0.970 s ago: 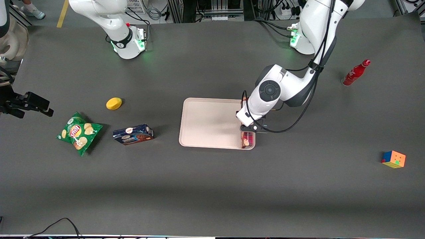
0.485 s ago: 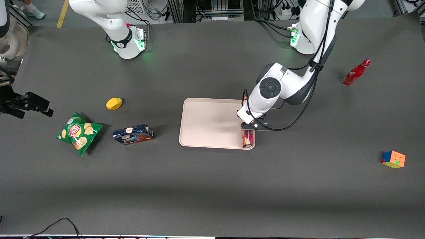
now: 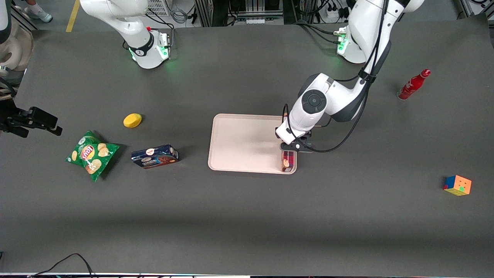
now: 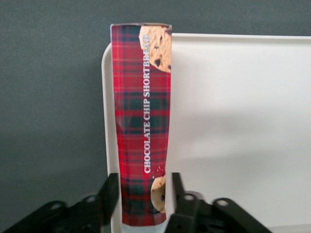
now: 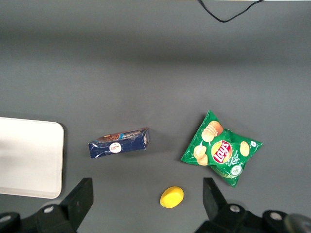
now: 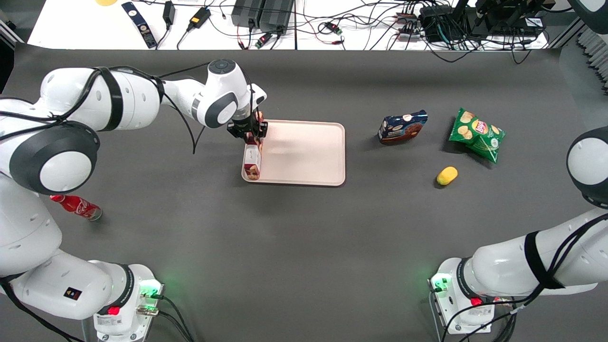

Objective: Place red cookie box on tray

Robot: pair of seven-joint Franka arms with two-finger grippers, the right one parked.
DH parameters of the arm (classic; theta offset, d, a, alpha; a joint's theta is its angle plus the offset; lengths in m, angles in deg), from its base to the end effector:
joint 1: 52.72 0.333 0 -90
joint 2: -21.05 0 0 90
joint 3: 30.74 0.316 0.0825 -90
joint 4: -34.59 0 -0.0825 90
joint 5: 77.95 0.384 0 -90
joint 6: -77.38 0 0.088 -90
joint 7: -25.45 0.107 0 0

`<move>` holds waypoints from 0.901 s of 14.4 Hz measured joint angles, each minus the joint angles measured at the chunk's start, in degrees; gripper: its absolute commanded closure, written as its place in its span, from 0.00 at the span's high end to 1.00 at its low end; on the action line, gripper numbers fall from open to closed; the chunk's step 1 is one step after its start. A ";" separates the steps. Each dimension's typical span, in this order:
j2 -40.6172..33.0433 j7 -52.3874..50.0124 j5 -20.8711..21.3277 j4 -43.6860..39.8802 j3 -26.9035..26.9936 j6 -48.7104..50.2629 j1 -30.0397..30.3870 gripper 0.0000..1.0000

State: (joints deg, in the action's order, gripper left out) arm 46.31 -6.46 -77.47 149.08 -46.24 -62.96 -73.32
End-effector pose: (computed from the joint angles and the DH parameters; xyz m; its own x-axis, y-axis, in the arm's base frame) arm 0.4968 -0.3557 0.2469 0.9978 -0.0552 -0.0362 -0.0511 -0.9931 0.1054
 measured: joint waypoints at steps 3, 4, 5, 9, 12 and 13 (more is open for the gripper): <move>0.00 -0.03 0.18 0.00 0.04 -0.02 0.01 1.00; -0.01 -0.04 0.19 0.00 0.08 -0.02 0.01 1.00; -0.07 -0.07 0.20 -0.09 0.16 0.00 0.03 1.00; -2.54 -0.09 0.20 -4.03 0.86 6.03 1.53 1.00; -5.24 0.56 0.27 -14.89 2.66 21.92 3.78 1.00; -6.04 2.35 0.28 -18.38 3.83 26.49 4.46 1.00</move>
State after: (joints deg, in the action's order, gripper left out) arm 40.28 -4.12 -77.18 130.69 -42.41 -36.47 -68.86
